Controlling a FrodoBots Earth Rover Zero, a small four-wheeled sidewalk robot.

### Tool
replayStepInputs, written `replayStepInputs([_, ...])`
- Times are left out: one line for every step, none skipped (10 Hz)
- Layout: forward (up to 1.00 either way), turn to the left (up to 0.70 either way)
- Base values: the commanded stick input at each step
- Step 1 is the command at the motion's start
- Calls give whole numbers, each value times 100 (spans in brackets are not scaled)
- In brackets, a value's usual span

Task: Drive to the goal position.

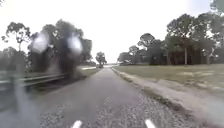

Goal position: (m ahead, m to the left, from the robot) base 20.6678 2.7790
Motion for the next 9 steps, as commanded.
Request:
replayStepInputs([99, 0])
replayStepInputs([99, 0])
replayStepInputs([99, 0])
replayStepInputs([99, 0])
replayStepInputs([99, 0])
replayStepInputs([99, 0])
replayStepInputs([99, 0])
replayStepInputs([99, 22])
replayStepInputs([99, 37])
